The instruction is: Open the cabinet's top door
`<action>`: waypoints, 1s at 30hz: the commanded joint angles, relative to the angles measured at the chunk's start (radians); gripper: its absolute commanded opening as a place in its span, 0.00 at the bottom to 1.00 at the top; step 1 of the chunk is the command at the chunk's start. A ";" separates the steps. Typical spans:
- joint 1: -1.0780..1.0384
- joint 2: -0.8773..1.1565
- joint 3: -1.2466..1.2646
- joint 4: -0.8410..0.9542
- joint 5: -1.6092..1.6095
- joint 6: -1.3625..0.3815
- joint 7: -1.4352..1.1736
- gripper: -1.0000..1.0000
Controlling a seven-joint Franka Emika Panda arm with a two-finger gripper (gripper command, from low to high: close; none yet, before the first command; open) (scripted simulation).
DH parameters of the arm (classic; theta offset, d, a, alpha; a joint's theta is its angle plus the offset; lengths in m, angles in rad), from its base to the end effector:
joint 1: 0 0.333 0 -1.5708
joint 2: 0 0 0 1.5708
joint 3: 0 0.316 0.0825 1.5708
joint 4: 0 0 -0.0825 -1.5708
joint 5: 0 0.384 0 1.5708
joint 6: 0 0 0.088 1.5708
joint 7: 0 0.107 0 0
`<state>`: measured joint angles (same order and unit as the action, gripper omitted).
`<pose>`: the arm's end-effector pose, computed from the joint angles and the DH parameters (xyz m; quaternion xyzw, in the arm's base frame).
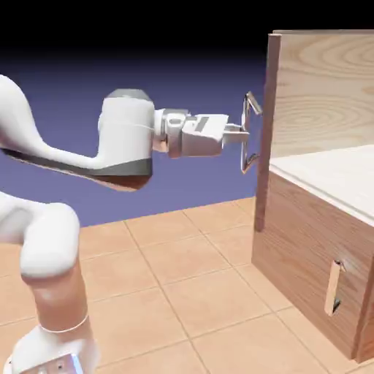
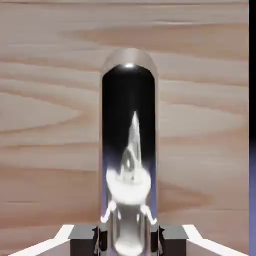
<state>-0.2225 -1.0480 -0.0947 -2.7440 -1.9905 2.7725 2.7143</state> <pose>0.2826 -0.0566 0.5641 -0.5427 0.4530 -0.7045 0.0627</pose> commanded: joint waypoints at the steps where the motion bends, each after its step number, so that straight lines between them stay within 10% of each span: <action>1: -0.013 -0.021 0.022 -0.015 0.045 -0.008 -0.026 0.00; 17: 0.063 -0.316 0.402 -0.160 0.741 -0.405 -0.387 0.00; 30: 0.072 -0.270 0.873 0.051 1.189 -0.941 -0.434 0.00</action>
<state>-0.1506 -1.3177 0.7778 -2.6932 -0.8017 1.8325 2.2805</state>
